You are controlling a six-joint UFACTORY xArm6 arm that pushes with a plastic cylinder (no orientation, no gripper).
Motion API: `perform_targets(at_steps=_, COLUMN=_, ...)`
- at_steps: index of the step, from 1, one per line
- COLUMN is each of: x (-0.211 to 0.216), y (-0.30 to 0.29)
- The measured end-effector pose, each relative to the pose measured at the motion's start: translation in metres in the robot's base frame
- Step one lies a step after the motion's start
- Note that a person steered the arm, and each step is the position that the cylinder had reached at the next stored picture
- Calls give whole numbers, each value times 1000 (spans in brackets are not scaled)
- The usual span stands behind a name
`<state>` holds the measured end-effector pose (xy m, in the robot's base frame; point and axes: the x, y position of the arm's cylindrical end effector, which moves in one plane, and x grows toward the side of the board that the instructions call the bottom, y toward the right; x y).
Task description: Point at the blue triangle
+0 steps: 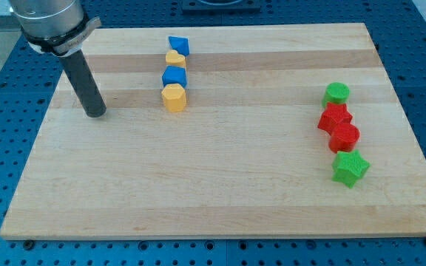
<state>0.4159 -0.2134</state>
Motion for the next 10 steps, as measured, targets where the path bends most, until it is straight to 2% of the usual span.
perform_targets(at_steps=1, x=0, y=0)
perform_targets(at_steps=2, x=-74, y=0)
perform_targets(at_steps=3, x=-105, y=0)
perform_targets(at_steps=4, x=-140, y=43)
perform_targets(at_steps=5, x=-160, y=52)
perform_targets(at_steps=6, x=-205, y=72)
perform_targets(at_steps=8, x=-210, y=95)
perform_targets(at_steps=10, x=-180, y=165)
